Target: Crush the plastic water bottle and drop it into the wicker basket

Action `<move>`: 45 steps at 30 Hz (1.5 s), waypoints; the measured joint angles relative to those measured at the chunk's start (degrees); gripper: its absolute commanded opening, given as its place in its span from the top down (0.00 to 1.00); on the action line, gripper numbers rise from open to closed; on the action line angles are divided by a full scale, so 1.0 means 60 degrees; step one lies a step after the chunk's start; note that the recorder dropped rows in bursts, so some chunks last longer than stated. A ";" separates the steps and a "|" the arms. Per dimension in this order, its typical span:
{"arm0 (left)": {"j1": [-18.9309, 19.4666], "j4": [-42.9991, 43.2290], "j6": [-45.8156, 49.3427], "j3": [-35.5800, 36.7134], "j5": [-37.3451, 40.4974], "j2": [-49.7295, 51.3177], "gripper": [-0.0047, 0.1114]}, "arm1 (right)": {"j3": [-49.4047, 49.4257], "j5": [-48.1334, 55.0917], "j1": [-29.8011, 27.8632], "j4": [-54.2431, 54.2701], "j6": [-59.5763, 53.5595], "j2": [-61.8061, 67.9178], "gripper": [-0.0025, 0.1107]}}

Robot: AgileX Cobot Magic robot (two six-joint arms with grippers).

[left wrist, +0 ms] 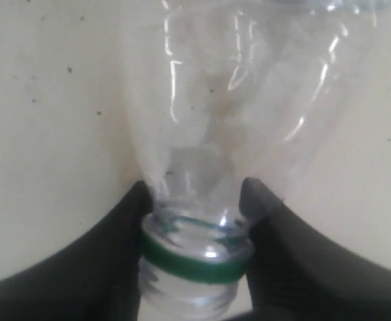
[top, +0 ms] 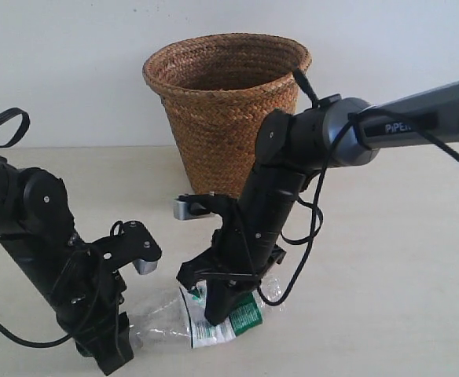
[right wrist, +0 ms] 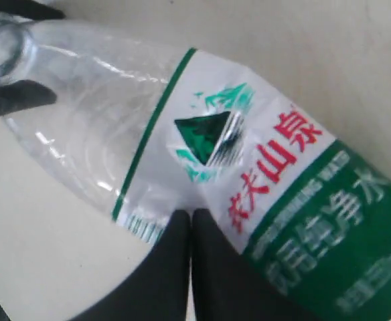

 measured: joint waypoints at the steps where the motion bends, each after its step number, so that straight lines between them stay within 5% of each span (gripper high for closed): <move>1: 0.0021 0.0017 -0.0072 0.0000 -0.0084 0.0000 0.92 | -0.0014 0.0097 0.0000 0.0057 -0.0180 -0.0168 0.98; 9: 0.0129 -0.0011 -0.0268 0.0000 -0.0601 0.0017 0.92 | 0.0003 -0.0142 0.0017 0.1089 -0.0519 -0.0799 0.98; 20: 0.0129 -0.0011 0.2077 0.0000 -0.0635 0.0017 0.92 | 0.0020 -0.0661 0.0017 0.1261 -0.0548 -0.0742 0.98; 45: 0.0207 -0.0058 0.2421 0.0000 -0.0731 0.0057 0.92 | -0.0333 -0.0705 -0.0177 0.2328 -0.0471 0.0910 0.98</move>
